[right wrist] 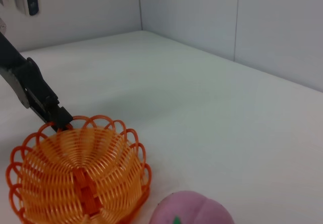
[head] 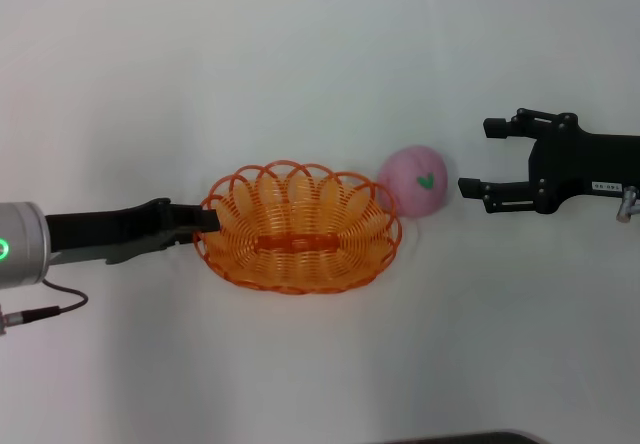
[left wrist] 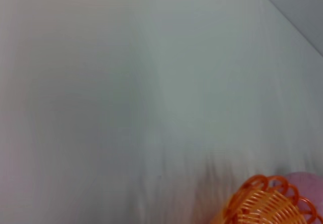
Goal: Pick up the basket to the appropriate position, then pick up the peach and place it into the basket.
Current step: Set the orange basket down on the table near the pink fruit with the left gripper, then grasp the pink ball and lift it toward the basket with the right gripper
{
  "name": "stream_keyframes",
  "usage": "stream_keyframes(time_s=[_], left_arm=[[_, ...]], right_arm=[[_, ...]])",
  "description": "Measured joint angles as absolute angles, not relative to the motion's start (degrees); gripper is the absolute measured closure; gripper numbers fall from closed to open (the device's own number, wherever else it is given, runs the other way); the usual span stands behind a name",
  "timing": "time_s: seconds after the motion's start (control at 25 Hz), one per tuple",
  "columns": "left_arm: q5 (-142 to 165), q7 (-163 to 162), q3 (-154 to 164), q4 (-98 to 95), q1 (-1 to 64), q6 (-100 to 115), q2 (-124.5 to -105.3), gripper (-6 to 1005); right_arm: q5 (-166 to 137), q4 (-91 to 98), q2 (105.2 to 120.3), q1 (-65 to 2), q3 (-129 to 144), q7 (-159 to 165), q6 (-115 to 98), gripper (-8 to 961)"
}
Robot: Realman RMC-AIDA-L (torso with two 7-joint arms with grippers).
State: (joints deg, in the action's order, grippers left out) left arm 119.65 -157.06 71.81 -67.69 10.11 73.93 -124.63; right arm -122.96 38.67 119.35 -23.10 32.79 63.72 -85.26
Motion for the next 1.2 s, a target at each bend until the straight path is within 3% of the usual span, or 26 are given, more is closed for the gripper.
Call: stream_keyframes(time_s=[0.24,0.68,1.2], left_arm=[[117.4,-154.4,69.5,-67.0,10.0,75.5,-124.63,641],[114.7,-140.0,53.2,-64.6,13.6,86.8,-124.05,273],[109.6,-99.5,44.7,-61.6,13.8,99.7,-123.69,163]], right_arm=[[-123.0,38.7,119.36,-23.1,32.8,63.7,-85.3,23],[-123.0,38.7,119.35,-23.2,32.7,63.7,-85.3,23],[-123.0,38.6,119.36,-23.4,32.8,63.7,-86.4,22]])
